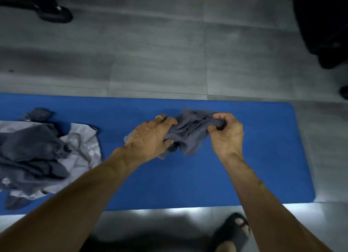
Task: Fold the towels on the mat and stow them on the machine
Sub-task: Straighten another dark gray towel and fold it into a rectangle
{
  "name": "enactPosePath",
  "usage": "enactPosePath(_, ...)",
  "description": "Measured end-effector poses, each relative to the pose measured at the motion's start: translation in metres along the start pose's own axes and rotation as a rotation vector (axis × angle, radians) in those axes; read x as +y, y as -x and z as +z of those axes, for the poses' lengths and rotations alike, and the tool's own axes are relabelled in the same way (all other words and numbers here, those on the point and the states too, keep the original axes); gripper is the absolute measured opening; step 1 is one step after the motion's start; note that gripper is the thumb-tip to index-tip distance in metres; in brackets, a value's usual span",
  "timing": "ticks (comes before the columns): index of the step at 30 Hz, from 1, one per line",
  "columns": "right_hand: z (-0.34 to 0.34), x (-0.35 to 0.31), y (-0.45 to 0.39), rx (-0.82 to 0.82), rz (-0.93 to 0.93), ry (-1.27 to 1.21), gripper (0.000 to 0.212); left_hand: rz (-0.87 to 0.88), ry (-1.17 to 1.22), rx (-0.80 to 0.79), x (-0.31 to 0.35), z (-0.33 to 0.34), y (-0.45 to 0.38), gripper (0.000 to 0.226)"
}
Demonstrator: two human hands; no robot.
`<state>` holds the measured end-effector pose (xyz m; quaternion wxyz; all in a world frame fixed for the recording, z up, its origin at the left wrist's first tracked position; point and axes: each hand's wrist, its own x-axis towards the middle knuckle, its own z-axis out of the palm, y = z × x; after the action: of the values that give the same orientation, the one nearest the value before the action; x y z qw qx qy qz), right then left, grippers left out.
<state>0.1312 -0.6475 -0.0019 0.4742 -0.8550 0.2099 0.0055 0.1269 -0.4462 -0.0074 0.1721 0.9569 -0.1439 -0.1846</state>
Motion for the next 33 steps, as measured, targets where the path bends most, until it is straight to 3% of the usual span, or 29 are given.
enactPosePath(4, -0.087, 0.029, -0.038, -0.018, -0.118, 0.218, 0.031, -0.018, -0.105, 0.014, 0.094, 0.028, -0.036, 0.044)
enactPosePath(8, -0.103, 0.054, -0.062, -0.072, -0.211, 0.401, 0.037, -0.054, -0.253, 0.075, 0.122, 0.044, -0.058, 0.043)
enactPosePath(11, -0.082, 0.091, -0.071, -0.264, -0.249, 0.503, 0.041, -0.102, -0.341, 0.025, 0.114, 0.075, -0.073, 0.048)
enactPosePath(15, -0.044, 0.164, -0.087, -0.556, -0.169, 0.499, 0.053, -0.134, -0.379, -0.13, 0.098, 0.139, -0.096, 0.048)
enactPosePath(20, -0.02, 0.272, -0.136, -0.551, -0.203, 0.664, 0.041, -0.015, -0.254, -0.168, 0.097, 0.242, -0.141, 0.046)
enactPosePath(25, -0.053, 0.376, -0.206, -0.497, -0.325, 1.027, 0.038, 0.087, -0.249, -0.102, 0.114, 0.34, -0.199, 0.056)
enactPosePath(27, -0.07, 0.407, -0.229, -0.434, -0.325, 1.127, 0.056, 0.095, -0.26, -0.062, 0.125, 0.368, -0.22, 0.064)
enactPosePath(29, -0.081, 0.432, -0.245, -0.426, -0.202, 1.092, 0.078, 0.089, -0.246, -0.049, 0.138, 0.392, -0.24, 0.075)
enactPosePath(30, -0.084, 0.443, -0.251, -0.436, -0.175, 1.043, 0.075, 0.084, -0.25, -0.043, 0.144, 0.402, -0.25, 0.081)
enactPosePath(33, -0.096, 0.455, -0.266, -0.473, -0.265, 0.858, 0.033, 0.055, -0.31, 0.041, 0.164, 0.42, -0.277, 0.095)
